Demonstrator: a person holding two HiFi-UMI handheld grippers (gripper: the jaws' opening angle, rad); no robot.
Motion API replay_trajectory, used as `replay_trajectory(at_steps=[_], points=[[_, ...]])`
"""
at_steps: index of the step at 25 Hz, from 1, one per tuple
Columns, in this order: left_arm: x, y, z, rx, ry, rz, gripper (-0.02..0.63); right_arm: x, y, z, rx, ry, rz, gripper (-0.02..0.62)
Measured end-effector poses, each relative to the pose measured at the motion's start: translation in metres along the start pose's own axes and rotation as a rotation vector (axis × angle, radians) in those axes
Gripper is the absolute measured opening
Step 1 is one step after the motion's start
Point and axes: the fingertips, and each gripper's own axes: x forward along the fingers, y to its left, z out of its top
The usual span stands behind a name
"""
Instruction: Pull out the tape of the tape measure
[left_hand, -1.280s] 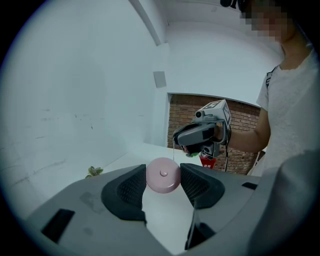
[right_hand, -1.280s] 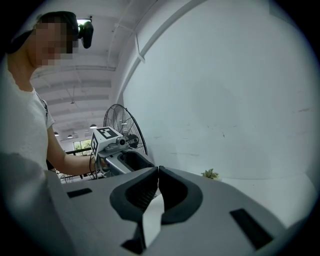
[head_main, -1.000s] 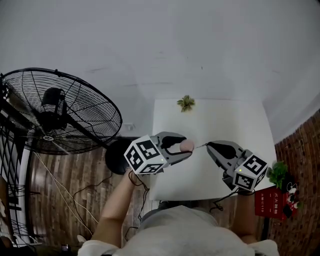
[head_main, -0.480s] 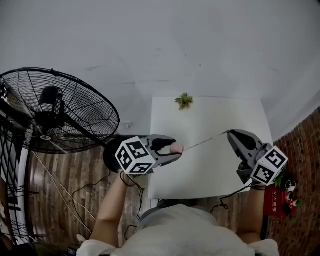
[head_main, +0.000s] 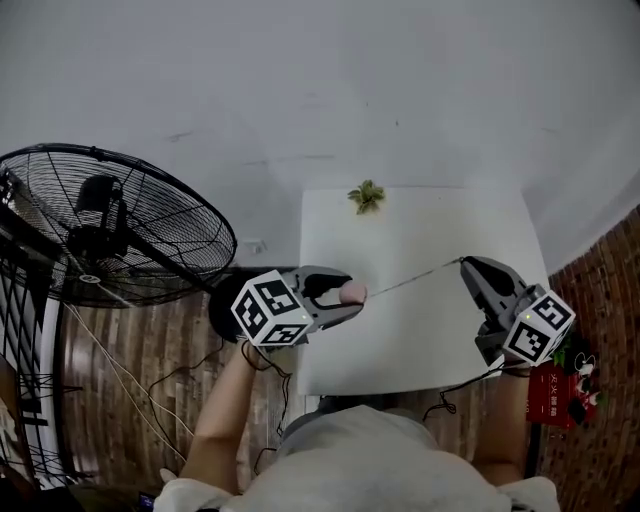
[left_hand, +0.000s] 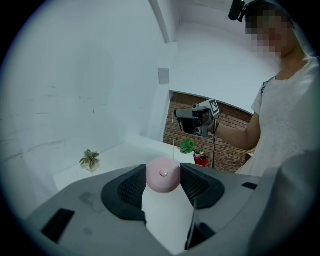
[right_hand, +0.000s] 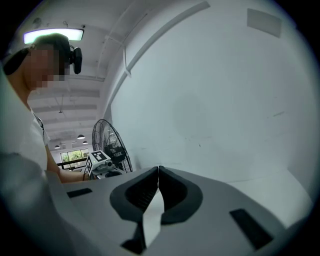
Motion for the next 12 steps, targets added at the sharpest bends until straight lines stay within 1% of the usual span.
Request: replay_trajectory(at_steps=[6, 12], points=[[0.009, 0.002, -0.003, -0.002, 0.026, -0.011, 0.216, -0.003, -0.007, -0.01, 0.028, 0.005, -0.011, 0.006], [0.024, 0.009, -0.006, -0.012, 0.051, -0.018, 0.216, -0.005, -0.024, -0.022, 0.058, 0.02, -0.027, 0.006]])
